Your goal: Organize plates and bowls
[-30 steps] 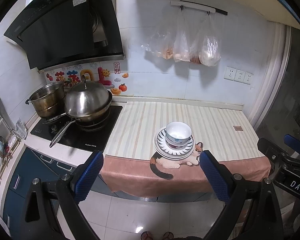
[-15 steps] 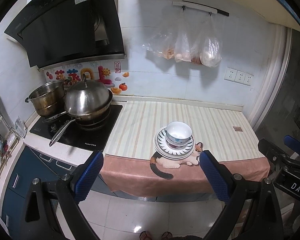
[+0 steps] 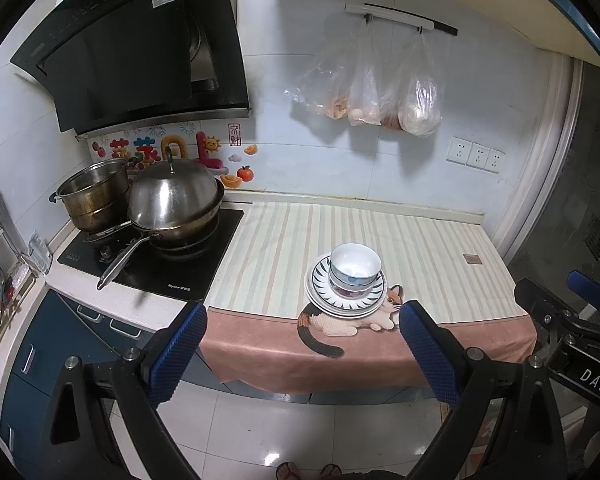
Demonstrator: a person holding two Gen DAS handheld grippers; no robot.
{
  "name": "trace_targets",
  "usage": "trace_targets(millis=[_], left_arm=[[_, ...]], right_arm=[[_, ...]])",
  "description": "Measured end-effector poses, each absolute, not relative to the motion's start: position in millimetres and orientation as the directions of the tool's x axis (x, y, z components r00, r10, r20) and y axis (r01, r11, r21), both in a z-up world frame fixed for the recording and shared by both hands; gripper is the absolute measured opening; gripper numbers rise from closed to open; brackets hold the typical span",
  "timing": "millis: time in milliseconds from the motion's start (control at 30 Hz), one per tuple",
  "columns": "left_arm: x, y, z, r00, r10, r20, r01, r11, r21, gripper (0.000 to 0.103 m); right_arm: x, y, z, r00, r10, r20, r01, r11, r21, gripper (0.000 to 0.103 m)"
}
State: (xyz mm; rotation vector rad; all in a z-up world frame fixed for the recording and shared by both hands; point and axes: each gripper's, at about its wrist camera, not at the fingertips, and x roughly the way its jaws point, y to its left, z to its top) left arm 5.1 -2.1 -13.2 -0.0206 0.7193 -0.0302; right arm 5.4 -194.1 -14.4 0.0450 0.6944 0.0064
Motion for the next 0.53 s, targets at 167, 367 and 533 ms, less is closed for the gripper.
trace_targets(millis=[167, 367, 533], left_arm=[[4.5, -2.3, -13.8, 0.752, -0.034, -0.659, 0.020, 0.999, -0.030, 0.099], [-0.9, -6.5, -13.8, 0.752, -0.028, -0.659, 0.007, 0.999, -0.034, 0.099], [-5.6, -9.9, -13.8, 0.756, -0.019, -0.654, -0.004, 0.999, -0.034, 0.099]], right_arm=[[5.0, -193.7, -14.8, 0.768, 0.021, -0.641, 0.008, 0.999, 0.043, 0.100], [0.6, -193.3, -12.7, 0.768, 0.028, -0.640, 0.000, 0.999, 0.044, 0.100], [0.1, -192.4, -12.8, 0.769, 0.027, -0.639, 0.001, 0.999, 0.043, 0.100]])
